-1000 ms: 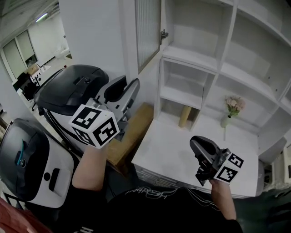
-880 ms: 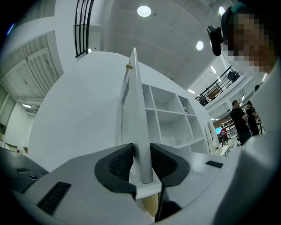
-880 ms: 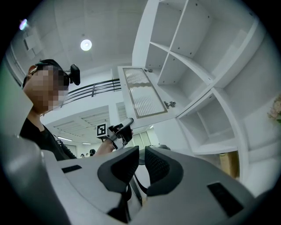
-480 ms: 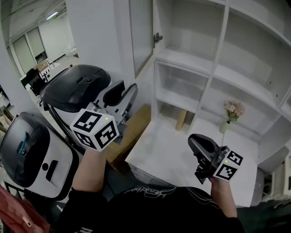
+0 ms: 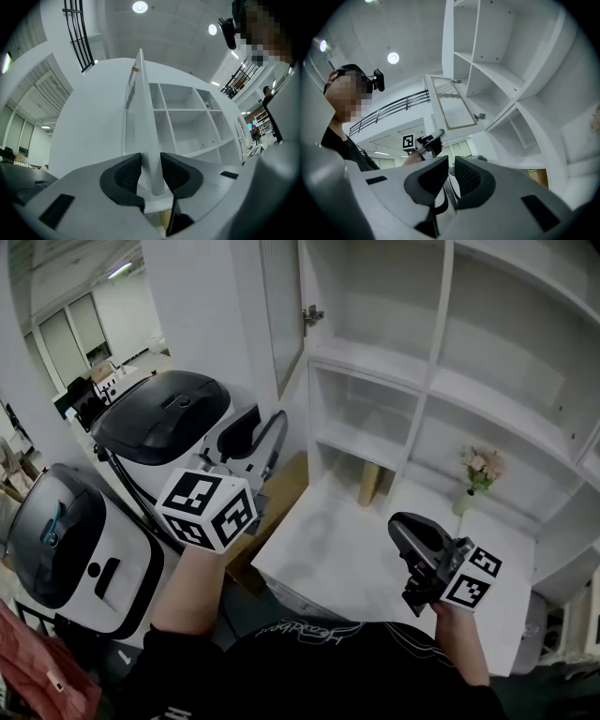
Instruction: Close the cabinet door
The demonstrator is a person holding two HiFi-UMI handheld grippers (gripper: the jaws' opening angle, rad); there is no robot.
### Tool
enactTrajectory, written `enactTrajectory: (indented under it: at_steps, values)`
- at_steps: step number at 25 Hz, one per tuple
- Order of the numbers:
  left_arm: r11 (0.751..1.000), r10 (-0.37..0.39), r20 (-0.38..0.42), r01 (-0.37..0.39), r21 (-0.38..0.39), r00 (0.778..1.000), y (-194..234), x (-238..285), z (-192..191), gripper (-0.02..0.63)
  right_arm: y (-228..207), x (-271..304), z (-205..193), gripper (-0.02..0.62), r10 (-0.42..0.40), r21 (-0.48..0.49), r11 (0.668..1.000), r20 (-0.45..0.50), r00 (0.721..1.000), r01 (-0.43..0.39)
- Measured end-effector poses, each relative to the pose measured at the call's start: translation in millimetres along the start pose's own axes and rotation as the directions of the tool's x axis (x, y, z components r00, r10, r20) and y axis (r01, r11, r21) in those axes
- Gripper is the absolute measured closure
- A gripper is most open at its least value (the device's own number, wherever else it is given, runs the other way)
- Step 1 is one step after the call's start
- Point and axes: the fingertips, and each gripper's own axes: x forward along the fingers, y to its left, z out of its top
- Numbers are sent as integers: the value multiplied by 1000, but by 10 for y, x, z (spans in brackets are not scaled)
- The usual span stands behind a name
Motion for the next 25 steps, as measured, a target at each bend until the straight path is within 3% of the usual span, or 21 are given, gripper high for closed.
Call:
enactTrajectory:
  at_steps: [13,25]
  values:
    - [998,-16,-10,17,59,1000,-505,309,-36,436,-202,-347,133,531,15,37,999,41,999,-17]
    - [991,-60,13,58,123,998,-884,639,-109,408,-360,-610,154,531,-26,49,999,59,998,23]
